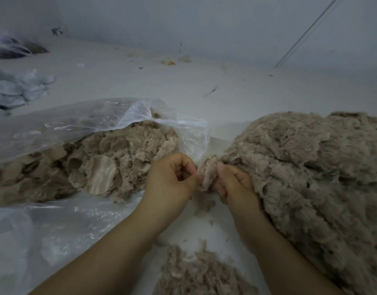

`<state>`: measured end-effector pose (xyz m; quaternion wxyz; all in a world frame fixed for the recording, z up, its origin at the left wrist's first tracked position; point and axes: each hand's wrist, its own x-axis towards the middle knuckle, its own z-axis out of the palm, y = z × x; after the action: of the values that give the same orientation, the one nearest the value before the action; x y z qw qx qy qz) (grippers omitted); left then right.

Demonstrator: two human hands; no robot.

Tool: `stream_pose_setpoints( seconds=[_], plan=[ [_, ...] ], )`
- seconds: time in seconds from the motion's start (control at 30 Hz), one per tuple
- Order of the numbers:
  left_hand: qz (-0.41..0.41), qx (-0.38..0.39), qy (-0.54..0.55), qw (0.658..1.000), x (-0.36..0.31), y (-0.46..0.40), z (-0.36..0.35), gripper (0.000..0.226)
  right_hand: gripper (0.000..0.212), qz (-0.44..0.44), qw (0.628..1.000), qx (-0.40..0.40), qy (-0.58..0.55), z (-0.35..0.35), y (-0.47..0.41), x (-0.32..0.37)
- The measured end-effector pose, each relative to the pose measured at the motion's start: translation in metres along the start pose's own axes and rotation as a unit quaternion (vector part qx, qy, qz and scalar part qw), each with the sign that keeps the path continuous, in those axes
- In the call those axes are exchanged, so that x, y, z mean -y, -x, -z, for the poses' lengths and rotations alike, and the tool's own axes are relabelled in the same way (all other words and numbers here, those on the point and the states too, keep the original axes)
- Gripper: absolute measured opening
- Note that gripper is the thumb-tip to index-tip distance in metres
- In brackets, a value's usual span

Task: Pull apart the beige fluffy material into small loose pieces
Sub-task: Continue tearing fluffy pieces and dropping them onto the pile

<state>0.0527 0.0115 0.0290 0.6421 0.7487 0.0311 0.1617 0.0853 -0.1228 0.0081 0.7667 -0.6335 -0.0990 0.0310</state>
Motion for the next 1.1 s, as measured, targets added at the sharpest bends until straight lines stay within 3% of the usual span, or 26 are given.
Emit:
stream_pose_setpoints(
  seconds=[0.1,0.2,0.37,0.47,0.6,0.77,0.97,1.1],
  plan=[
    [-0.026,0.012,-0.028,0.999,-0.001,0.004,-0.003,0.019,0.037,0.004,0.999,0.038,0.015,-0.002,0.005,0.002],
    [-0.017,0.007,-0.010,1.000,0.000,0.003,-0.003,0.020,0.027,-0.017,0.999,0.019,0.018,-0.002,0.004,0.002],
    [0.028,-0.019,0.082,0.996,0.003,0.001,-0.001,0.024,0.037,-0.045,0.998,-0.028,0.021,-0.003,-0.002,0.002],
    [0.033,-0.019,0.116,0.993,0.002,0.001,0.001,0.022,0.032,-0.056,0.997,-0.061,0.003,-0.003,-0.006,0.002],
    [0.022,-0.014,0.117,0.993,0.001,0.002,0.000,0.022,0.037,-0.019,0.999,-0.023,-0.018,-0.004,0.001,0.006],
    [0.026,0.014,0.098,0.995,0.000,0.004,-0.004,0.022,0.012,-0.057,0.998,0.000,-0.009,-0.006,0.000,0.006],
    [0.069,0.037,0.060,0.995,0.000,0.001,-0.003,0.025,0.018,-0.049,0.998,0.005,0.042,-0.002,-0.001,0.001],
    [0.049,0.023,0.041,0.998,0.002,-0.003,-0.007,0.007,0.034,-0.043,0.998,0.003,0.048,-0.003,0.001,0.004]
  ],
)
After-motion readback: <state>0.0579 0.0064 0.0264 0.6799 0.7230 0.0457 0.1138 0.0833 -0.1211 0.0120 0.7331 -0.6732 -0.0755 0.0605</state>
